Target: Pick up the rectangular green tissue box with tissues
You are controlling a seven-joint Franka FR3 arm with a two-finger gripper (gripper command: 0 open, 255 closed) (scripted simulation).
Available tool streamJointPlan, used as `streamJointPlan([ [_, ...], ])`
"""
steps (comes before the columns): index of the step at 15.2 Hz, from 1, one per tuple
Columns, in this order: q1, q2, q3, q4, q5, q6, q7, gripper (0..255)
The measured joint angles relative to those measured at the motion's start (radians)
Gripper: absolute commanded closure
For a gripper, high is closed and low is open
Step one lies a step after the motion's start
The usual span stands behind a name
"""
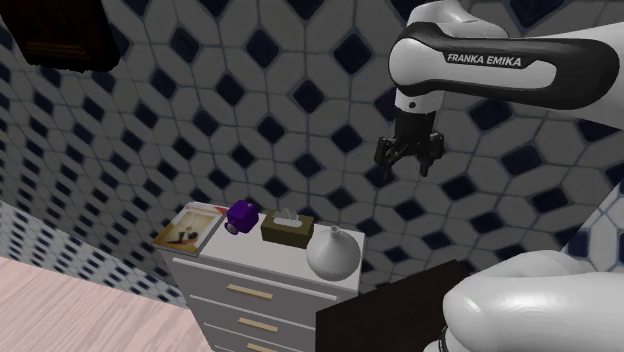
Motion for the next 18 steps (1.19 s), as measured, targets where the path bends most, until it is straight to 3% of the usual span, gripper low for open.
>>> streamJointPlan([
  [2,0.000,0.001,0.008,-0.012,0.009,0.018,0.016,0],
  [5,0.005,-0.003,0.057,-0.082,0.058,0.118,0.107,0],
  [11,0.015,0.046,0.173,-0.191,0.163,0.364,0.308,0],
  [18,0.010,0.219,0.336,-0.237,0.250,0.693,0.553,0],
])
